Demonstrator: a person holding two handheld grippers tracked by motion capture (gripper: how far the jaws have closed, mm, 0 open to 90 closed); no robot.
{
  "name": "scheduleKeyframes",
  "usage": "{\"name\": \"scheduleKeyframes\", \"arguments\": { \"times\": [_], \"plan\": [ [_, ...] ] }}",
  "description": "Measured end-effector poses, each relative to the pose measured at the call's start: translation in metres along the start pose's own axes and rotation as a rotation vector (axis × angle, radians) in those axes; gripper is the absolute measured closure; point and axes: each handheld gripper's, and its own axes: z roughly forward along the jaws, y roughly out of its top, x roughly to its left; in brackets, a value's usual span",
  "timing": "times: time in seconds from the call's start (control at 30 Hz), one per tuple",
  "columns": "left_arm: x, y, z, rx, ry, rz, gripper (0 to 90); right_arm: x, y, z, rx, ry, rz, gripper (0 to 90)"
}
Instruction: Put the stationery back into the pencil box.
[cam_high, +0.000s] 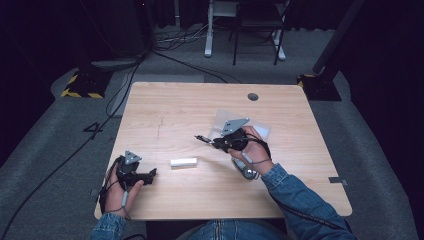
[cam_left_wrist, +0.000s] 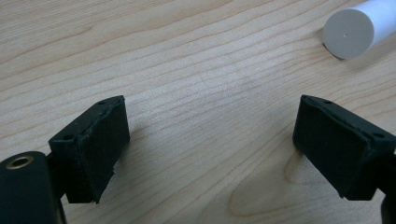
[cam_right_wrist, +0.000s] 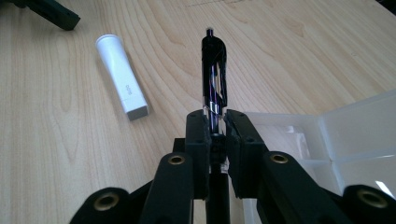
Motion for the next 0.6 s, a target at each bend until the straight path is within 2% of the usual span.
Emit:
{"name": "scheduleKeyframes", "arguments": {
  "times": [0.2, 0.6],
  "plan": [
    [0.000, 0.000, 0.000, 0.002, 0.001, 0.003, 10.9, -0.006, -0.002, -0.015, -0.005, -0.019, -0.004, 79.8],
    [0.001, 0.002, 0.002, 0.000, 0.000, 0.001, 10.8, -0.024, -0.018, -0.043, -0.009, -0.067, 0.032, 79.8]
  ]
}}
